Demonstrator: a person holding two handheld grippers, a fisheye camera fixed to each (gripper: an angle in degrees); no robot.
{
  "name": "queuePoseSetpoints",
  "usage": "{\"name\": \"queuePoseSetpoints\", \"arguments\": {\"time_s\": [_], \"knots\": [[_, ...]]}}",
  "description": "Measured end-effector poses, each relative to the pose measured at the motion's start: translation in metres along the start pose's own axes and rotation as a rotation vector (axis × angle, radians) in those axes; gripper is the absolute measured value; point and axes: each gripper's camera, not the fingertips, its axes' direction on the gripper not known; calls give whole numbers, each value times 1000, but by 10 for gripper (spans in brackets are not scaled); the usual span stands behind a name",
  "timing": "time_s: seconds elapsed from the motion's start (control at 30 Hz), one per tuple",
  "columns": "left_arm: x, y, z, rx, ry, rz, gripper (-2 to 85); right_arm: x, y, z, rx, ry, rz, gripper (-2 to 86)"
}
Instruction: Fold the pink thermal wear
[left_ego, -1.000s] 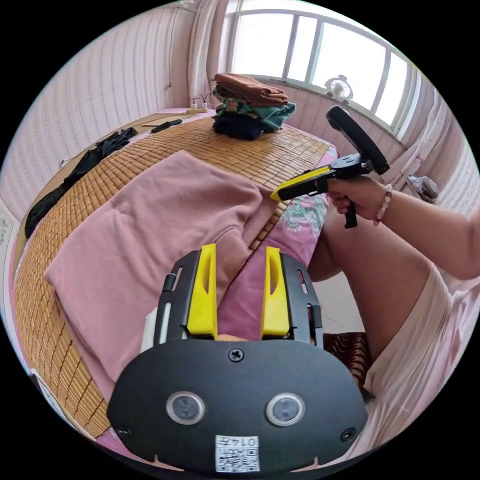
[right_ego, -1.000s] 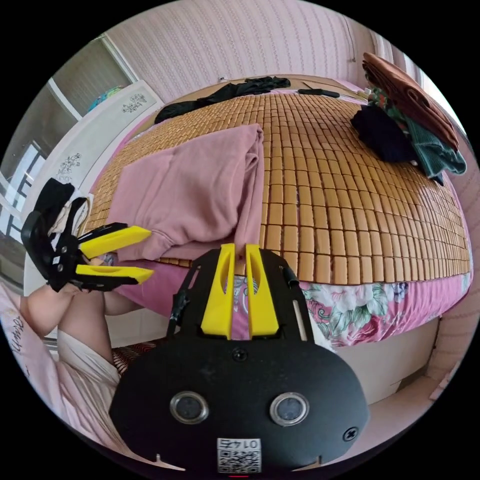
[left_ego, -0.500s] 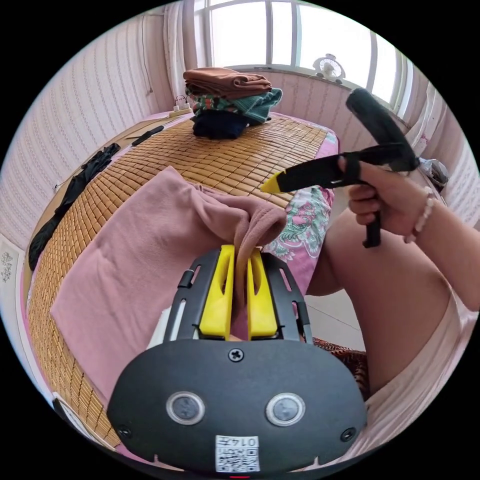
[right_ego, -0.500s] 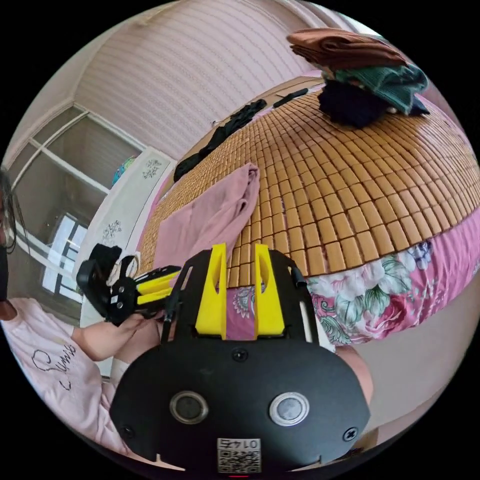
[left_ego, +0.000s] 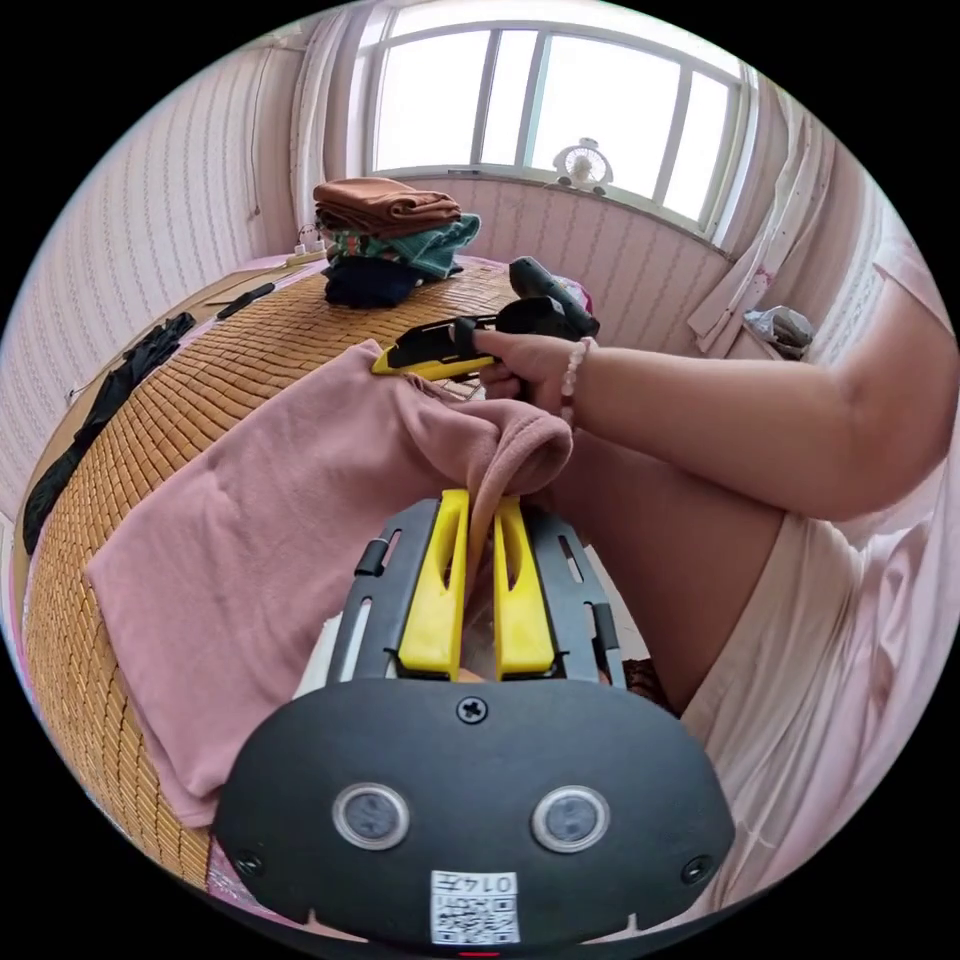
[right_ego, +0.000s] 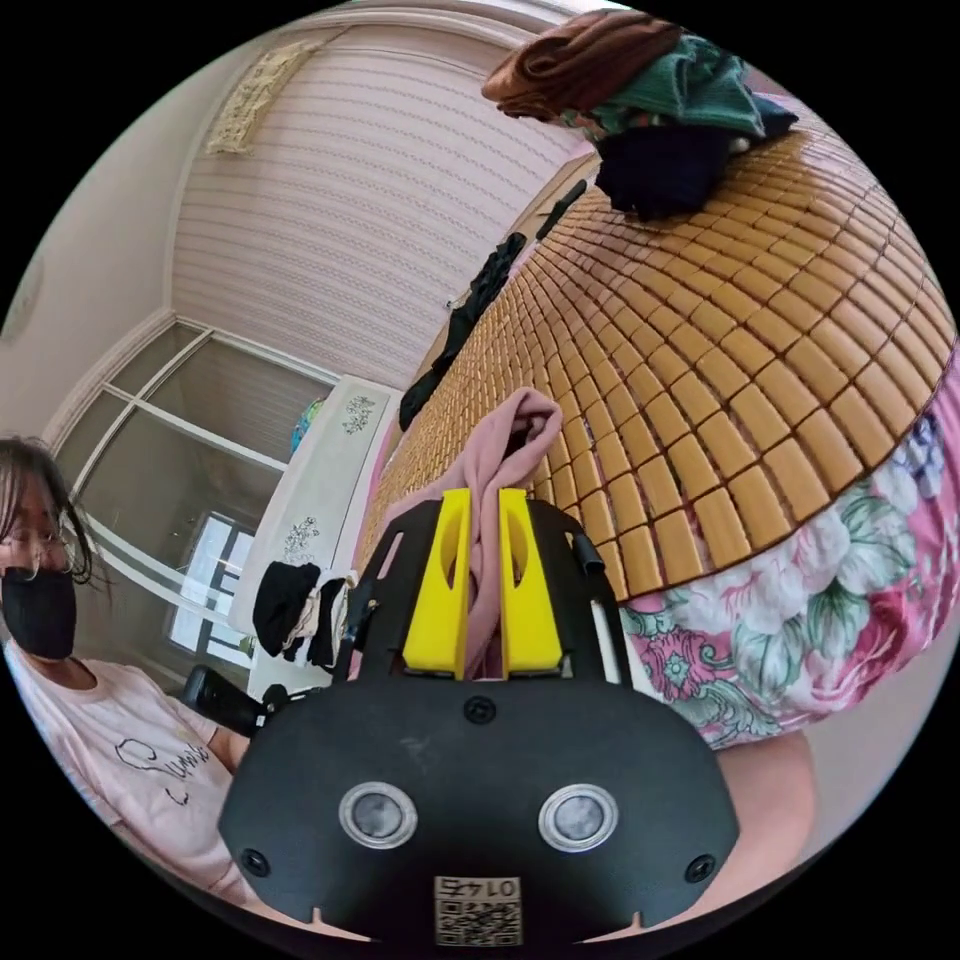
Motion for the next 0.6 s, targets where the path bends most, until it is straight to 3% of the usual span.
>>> {"name": "queuePoseSetpoints", "arguments": {"time_s": [0.17, 0.23, 0.3, 0.47, 0.6], "knots": [[-2, -18, -27, 180, 169, -93, 44, -55, -13, -68, 111, 26, -171, 36], [-23, -16, -38, 282, 321, -255, 44, -78, -22, -71, 95, 27, -235, 33], [-41, -6, -48, 330, 363, -347, 43, -103, -33, -54, 22, 39, -297, 31], [-88, 46, -94, 347, 164, -487, 43, -176, -38, 87, -275, -19, -498, 25], [-136, 105, -111, 256, -4, -696, 48, -200, -20, 207, -516, -3, -558, 27]]}}
